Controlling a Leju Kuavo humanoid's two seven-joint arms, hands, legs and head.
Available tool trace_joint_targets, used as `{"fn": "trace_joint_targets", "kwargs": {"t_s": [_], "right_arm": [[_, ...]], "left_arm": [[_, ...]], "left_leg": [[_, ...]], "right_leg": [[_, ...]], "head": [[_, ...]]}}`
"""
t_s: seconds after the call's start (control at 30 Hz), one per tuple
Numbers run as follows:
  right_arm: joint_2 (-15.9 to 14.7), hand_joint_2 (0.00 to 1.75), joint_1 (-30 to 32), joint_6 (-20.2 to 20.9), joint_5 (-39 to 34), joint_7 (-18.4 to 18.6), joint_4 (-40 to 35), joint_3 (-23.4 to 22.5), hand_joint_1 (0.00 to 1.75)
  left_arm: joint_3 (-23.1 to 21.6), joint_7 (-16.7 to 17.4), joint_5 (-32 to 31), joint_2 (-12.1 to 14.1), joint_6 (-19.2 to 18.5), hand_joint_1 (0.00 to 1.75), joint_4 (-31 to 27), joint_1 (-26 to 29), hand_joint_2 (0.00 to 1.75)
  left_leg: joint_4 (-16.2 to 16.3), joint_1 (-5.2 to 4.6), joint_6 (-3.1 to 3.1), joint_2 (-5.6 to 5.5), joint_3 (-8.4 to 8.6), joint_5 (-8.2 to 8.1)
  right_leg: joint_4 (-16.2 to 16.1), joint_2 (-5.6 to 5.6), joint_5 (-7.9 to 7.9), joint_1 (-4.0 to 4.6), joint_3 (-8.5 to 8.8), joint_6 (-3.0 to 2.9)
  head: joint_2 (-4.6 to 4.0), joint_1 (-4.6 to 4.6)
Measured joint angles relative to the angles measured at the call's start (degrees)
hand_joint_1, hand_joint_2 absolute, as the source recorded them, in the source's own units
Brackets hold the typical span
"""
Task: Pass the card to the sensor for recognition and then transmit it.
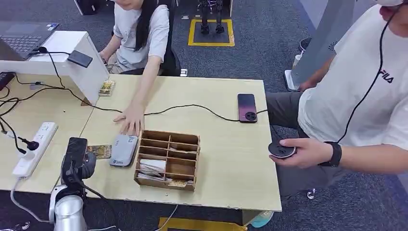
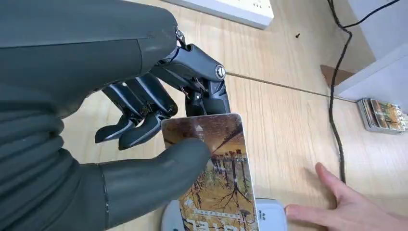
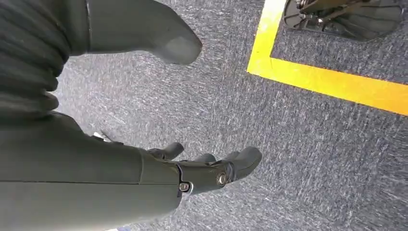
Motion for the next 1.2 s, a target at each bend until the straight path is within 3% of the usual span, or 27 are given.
{"fn": "trace_joint_targets", "kwargs": {"t_s": [0.77, 0.9, 1.0, 1.2], "right_arm": [[0.0, 1.75, 0.0, 0.0, 0.0, -0.1, 0.0, 1.4, 0.0], [0.0, 1.75, 0.0, 0.0, 0.0, -0.1, 0.0, 1.4, 0.0], [0.0, 1.75, 0.0, -0.2, -0.2, 0.0, 0.0, 1.4, 0.0], [0.0, 1.75, 0.0, -0.2, -0.1, 0.1, 0.0, 1.4, 0.0]], "left_arm": [[0.0, 0.0, -3.7, -0.4, 0.3, 1.75, 3.3, -1.4, 1.75], [0.0, 0.0, -9.6, -0.5, 2.6, 1.75, 4.1, -1.4, 1.75], [-0.3, 0.6, -18.2, -1.1, 6.5, 1.75, 4.5, -1.5, 1.75], [-0.7, 0.7, -23.8, -2.2, 7.1, 1.75, 5.1, -1.7, 1.75]], "left_leg": [[0.0, 0.0, 0.0, 0.0, -0.01, 0.0], [0.0, 0.0, 0.0, 0.0, 0.0, 0.0], [0.0, -0.01, 0.0, 0.0, 0.01, 0.0], [0.0, -0.01, 0.0, 0.01, 0.02, 0.0]], "right_leg": [[0.0, 0.0, 0.0, 0.0, 0.0, 0.0], [0.0, 0.0, 0.0, 0.0, 0.0, 0.0], [0.0, 0.0, 0.0, -0.01, 0.0, 0.0], [0.0, 0.01, 0.0, -0.01, 0.0, 0.0]], "head": [[0.0, 0.0], [0.0, 0.02], [0.0, 0.0], [0.0, 0.02]]}}
